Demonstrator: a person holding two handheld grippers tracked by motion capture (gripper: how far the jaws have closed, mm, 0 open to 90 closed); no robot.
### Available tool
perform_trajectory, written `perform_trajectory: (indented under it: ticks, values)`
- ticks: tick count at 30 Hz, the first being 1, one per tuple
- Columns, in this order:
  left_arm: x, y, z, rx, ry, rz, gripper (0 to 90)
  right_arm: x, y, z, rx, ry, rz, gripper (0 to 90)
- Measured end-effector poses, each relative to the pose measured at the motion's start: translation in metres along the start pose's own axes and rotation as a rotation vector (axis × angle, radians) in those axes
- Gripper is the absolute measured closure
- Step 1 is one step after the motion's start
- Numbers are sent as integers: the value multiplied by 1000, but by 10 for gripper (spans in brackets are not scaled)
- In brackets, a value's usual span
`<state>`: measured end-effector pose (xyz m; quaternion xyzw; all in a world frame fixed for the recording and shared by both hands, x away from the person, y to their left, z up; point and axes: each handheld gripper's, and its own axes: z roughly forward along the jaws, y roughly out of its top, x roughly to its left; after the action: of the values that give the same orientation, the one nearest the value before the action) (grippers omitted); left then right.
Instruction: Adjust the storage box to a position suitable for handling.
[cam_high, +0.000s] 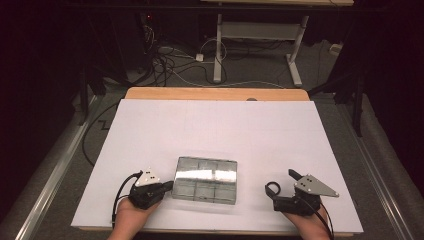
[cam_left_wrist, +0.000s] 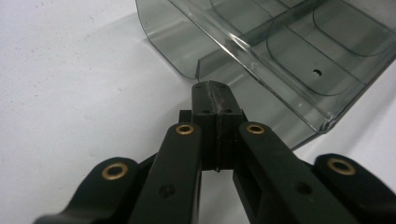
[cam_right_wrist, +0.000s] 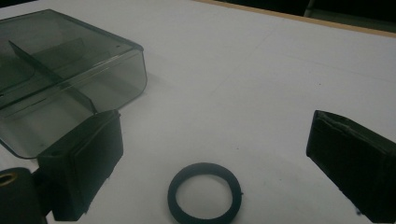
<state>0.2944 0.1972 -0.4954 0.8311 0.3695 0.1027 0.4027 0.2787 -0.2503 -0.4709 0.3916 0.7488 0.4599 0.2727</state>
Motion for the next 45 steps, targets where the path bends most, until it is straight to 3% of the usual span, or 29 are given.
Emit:
perform_trajectory:
  ticks: [18,22,28,30,38,45]
  values:
    - [-18,13,16,7,-41,57,879,7,0,8,17,39,-1,108]
    - [-15,13,15,-13,-57,47,879,10,1,11,19,50,-5,145]
    - [-9,11,8,-65,-36,17,877,13,2,12,17,66,-6,194]
    - [-3,9,6,-77,-40,-20,877,13,3,12,17,74,-4,231]
    - [14,1,-7,-118,-1,-75,876,15,5,15,20,112,22,418]
    - [17,1,-8,-135,0,-61,877,18,7,19,25,143,25,677]
